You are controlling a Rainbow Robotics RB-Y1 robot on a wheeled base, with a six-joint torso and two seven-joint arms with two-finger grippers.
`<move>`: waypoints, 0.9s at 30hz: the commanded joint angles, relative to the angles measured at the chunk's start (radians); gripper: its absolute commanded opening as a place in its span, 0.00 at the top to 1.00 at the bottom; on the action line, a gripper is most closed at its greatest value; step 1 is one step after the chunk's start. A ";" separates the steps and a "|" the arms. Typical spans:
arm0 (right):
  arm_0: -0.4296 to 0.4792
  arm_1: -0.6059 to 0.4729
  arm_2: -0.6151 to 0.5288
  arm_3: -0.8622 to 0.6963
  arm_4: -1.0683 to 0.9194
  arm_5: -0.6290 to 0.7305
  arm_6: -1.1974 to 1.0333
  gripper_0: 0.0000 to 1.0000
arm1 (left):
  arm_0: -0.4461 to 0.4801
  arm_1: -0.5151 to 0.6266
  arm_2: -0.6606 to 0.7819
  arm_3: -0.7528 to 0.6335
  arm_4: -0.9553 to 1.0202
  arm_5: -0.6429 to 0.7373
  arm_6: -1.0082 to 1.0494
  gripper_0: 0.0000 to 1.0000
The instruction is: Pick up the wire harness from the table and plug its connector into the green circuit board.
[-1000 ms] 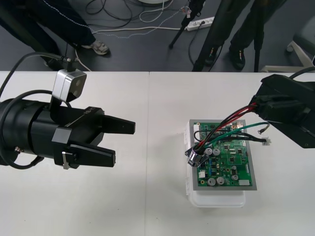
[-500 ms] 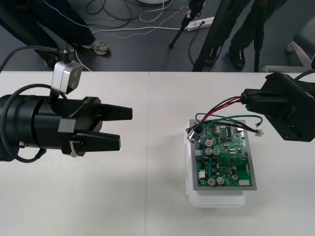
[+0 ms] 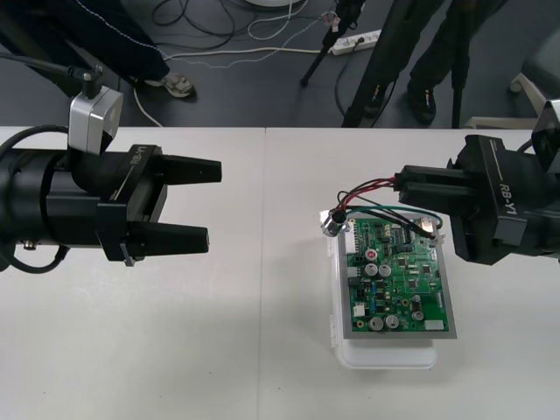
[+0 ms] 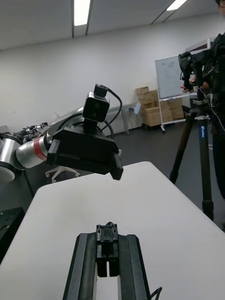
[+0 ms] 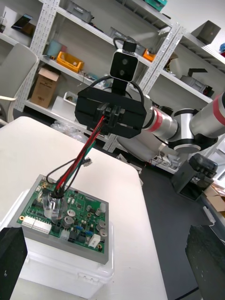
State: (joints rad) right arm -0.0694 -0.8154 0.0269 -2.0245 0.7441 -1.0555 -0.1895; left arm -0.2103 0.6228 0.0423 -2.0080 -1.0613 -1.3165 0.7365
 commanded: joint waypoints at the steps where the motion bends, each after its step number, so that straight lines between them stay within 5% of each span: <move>1: 0.025 0.024 -0.033 -0.080 0.049 0.048 0.061 1.00 | -0.060 0.060 -0.078 -0.031 0.040 0.125 -0.160 0.00; 27: 0.025 0.154 0.039 -0.151 0.204 0.083 0.091 1.00 | -0.090 -0.035 -0.113 -0.031 0.006 0.158 -0.355 0.00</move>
State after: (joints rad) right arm -0.0525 -0.6896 0.0529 -2.1292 0.9304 -0.9823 -0.1567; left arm -0.2674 0.6087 -0.0649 -2.0080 -1.0499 -1.2055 0.4668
